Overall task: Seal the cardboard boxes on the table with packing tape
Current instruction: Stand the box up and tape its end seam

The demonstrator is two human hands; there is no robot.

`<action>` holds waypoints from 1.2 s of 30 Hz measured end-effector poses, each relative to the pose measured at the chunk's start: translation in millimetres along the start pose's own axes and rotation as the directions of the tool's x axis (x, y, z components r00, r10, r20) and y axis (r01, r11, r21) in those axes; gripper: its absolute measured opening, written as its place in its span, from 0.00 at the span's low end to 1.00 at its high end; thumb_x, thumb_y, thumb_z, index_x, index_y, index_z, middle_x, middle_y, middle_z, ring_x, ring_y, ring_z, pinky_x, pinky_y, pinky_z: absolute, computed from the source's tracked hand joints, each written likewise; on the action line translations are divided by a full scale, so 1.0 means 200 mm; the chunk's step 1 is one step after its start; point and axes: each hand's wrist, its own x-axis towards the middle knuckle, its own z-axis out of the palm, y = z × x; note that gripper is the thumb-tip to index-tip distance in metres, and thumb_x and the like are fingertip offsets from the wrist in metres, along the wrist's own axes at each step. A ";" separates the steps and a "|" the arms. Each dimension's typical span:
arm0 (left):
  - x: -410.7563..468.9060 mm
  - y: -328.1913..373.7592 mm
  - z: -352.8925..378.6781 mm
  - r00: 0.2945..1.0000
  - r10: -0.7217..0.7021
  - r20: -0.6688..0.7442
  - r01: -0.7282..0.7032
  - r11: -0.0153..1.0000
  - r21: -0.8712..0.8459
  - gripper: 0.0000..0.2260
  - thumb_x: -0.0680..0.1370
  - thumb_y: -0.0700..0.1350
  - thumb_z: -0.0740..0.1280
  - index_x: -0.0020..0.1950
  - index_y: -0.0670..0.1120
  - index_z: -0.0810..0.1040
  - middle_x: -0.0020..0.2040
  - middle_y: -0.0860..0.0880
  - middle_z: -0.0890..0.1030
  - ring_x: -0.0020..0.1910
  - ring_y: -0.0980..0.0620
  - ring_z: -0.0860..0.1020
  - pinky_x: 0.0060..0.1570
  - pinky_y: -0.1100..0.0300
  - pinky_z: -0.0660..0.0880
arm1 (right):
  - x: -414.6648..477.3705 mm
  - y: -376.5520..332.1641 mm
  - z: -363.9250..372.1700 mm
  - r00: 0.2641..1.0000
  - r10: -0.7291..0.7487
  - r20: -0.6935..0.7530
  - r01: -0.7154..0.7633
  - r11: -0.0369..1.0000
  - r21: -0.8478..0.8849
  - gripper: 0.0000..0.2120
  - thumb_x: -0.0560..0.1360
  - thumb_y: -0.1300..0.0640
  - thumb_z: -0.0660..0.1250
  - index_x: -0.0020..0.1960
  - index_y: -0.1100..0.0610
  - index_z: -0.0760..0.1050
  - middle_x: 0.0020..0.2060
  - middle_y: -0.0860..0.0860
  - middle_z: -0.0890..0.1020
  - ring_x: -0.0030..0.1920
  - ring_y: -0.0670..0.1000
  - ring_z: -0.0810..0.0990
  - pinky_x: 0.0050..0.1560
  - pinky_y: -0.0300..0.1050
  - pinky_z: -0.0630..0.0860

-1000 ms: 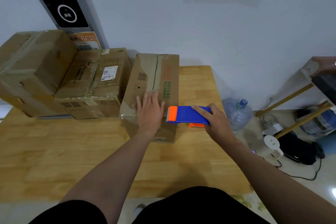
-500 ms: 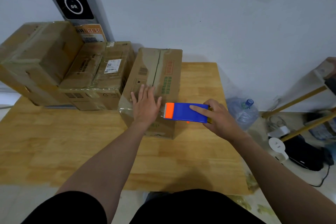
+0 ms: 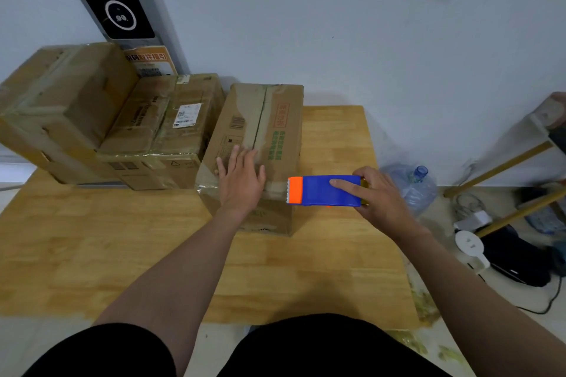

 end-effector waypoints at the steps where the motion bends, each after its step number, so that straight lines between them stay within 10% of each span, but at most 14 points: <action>1: 0.00 0.00 0.00 1.000 0.003 -0.016 -0.003 1.000 0.001 0.22 0.85 0.52 0.56 0.78 0.48 0.67 0.80 0.48 0.66 0.83 0.49 0.52 0.79 0.37 0.45 | 0.00 -0.01 0.00 1.000 0.016 0.002 -0.016 1.000 -0.003 0.35 0.73 0.58 0.76 0.74 0.39 0.66 0.56 0.54 0.73 0.54 0.53 0.73 0.55 0.49 0.70; 7: -0.07 0.08 0.04 0.983 -0.017 -0.185 0.019 1.000 0.009 0.18 0.82 0.47 0.59 0.72 0.44 0.73 0.72 0.44 0.76 0.79 0.46 0.63 0.79 0.37 0.46 | 0.01 -0.02 0.00 0.998 0.060 0.034 -0.060 0.998 0.012 0.32 0.74 0.56 0.75 0.73 0.39 0.67 0.54 0.51 0.73 0.53 0.50 0.72 0.55 0.46 0.65; 36: -0.03 0.17 0.09 0.994 0.083 -0.071 -0.087 0.995 -0.054 0.18 0.84 0.52 0.59 0.71 0.46 0.73 0.76 0.47 0.72 0.82 0.48 0.58 0.78 0.34 0.48 | -0.12 0.04 -0.03 1.000 -0.006 -0.024 0.007 0.999 0.039 0.39 0.69 0.63 0.78 0.73 0.41 0.68 0.56 0.54 0.72 0.53 0.56 0.76 0.39 0.49 0.78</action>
